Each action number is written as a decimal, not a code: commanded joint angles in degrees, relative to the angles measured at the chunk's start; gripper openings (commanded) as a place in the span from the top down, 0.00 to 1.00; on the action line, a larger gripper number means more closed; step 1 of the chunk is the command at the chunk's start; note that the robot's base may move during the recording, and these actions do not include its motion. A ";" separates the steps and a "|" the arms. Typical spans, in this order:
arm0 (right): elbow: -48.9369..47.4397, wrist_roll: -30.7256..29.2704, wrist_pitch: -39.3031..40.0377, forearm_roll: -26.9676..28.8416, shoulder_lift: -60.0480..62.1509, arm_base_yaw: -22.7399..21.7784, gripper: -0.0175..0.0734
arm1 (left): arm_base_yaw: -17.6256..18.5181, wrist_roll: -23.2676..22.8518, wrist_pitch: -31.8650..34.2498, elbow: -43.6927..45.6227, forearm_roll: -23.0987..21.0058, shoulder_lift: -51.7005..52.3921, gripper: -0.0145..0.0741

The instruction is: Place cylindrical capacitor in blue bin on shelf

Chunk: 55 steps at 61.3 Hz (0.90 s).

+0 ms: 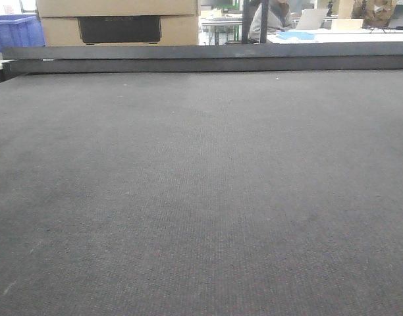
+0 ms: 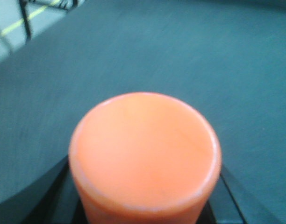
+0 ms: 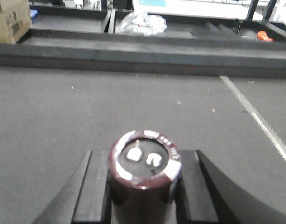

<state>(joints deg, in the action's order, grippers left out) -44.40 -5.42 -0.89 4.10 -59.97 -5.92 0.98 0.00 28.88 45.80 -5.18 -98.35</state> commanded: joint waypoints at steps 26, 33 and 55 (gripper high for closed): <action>-1.40 -0.04 -15.60 0.16 0.55 12.12 0.99 | 10.92 0.00 -48.87 13.91 5.18 26.10 0.96; -5.49 -0.04 -22.55 2.77 0.68 13.77 0.99 | 13.34 0.00 -52.37 13.99 4.76 30.47 0.96; -9.54 -0.04 -29.15 5.64 12.26 14.03 0.99 | 14.14 0.00 -65.57 13.99 4.06 44.65 0.96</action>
<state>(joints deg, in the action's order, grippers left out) -53.50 -5.42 -28.92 10.56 -51.32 8.08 14.72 0.00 -34.07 59.26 -0.77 -57.17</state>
